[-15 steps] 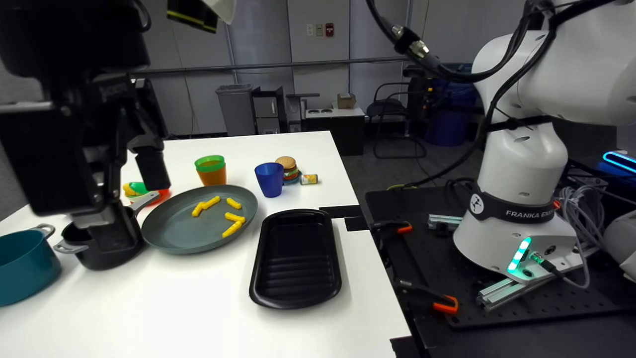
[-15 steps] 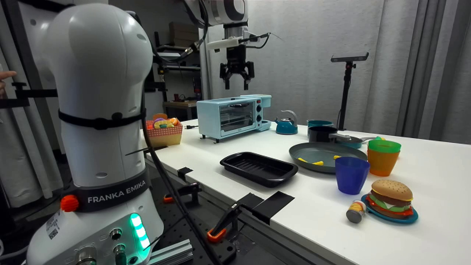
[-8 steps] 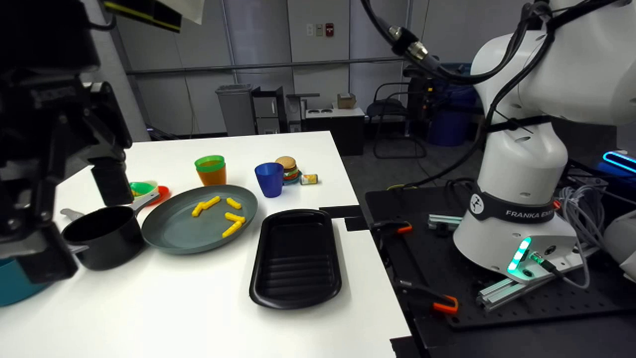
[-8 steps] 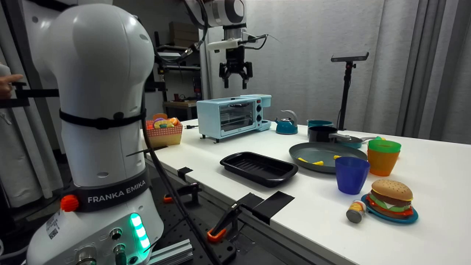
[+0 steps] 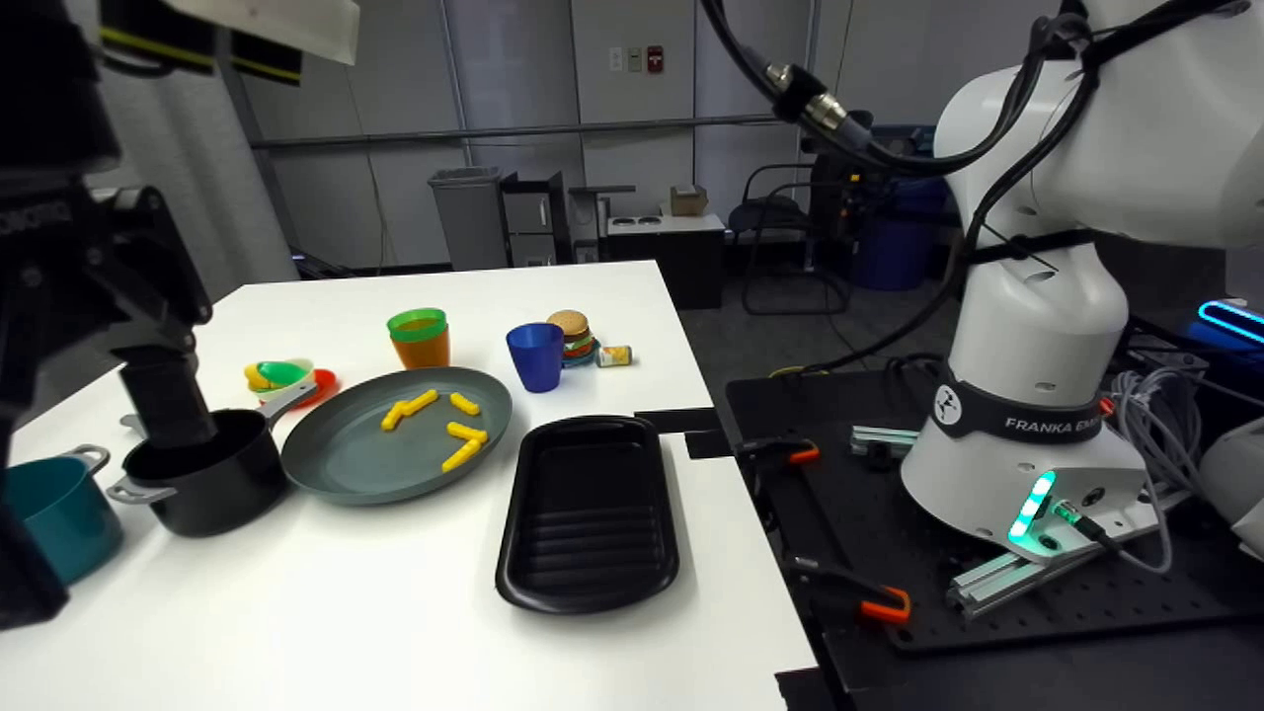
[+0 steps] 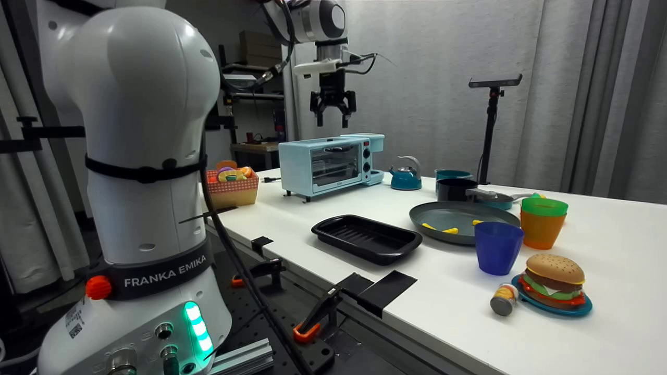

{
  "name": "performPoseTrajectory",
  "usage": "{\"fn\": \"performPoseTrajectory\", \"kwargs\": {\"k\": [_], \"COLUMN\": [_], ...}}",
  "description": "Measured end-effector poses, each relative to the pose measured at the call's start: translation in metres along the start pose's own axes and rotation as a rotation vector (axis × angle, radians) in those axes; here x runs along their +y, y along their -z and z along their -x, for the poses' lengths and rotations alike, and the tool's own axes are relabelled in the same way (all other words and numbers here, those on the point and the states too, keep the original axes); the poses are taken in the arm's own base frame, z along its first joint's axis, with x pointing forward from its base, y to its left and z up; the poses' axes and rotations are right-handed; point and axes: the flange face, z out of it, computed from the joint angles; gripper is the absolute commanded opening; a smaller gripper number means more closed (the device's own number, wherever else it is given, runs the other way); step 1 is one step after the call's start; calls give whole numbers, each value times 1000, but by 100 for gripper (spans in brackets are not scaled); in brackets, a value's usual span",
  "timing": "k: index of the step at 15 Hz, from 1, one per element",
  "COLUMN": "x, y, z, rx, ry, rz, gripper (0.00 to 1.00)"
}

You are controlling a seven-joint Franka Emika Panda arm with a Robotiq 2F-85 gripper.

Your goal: Open the oven

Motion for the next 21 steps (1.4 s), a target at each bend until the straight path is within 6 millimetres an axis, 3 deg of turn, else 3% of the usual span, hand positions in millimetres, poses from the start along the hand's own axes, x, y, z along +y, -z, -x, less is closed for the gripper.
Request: {"fn": "performPoseTrajectory", "kwargs": {"k": [14, 21], "x": [3, 7], "y": [-9, -20], "z": [-2, -19], "rx": [-16, -19], "ry": [-4, -8], "rz": [0, -1], "gripper": [100, 100]}}
